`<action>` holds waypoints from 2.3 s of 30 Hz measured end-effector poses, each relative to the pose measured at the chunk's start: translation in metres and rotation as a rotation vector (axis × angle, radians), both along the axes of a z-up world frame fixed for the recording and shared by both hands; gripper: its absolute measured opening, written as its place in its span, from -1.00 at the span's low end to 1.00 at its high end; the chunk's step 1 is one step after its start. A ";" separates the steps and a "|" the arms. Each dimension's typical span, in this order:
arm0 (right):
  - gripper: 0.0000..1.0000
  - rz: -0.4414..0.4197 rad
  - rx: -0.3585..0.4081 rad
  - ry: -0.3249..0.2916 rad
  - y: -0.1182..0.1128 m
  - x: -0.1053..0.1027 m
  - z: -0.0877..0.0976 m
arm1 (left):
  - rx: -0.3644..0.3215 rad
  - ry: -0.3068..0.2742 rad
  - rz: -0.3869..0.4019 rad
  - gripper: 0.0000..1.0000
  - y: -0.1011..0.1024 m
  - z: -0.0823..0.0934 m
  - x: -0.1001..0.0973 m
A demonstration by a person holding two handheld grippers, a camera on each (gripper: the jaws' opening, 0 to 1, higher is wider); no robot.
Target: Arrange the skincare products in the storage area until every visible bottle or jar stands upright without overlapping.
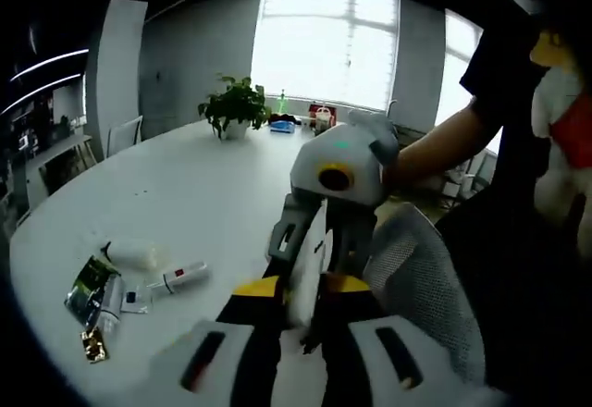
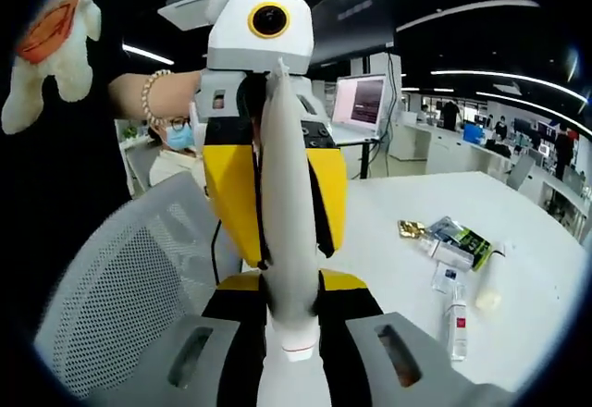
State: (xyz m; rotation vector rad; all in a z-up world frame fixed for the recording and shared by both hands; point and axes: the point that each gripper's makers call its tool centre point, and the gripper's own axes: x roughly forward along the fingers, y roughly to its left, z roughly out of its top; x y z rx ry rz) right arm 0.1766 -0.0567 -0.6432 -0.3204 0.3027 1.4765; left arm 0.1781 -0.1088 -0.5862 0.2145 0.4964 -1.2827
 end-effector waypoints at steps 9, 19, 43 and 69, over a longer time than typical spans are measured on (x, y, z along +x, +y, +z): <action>-0.59 -0.025 -0.063 -0.001 -0.001 0.010 -0.031 | 0.034 0.034 0.001 -0.80 -0.001 -0.029 0.007; -0.58 -0.038 -0.089 0.023 -0.003 0.014 -0.045 | 0.055 0.049 -0.005 -0.79 0.001 -0.046 0.014; -0.59 -0.022 -0.086 0.087 -0.005 0.018 -0.054 | -0.018 0.090 0.028 -0.75 0.000 -0.050 0.022; -0.60 -0.050 -0.091 0.058 -0.055 0.084 -0.052 | -0.037 0.041 -0.004 -0.73 -0.050 -0.049 0.090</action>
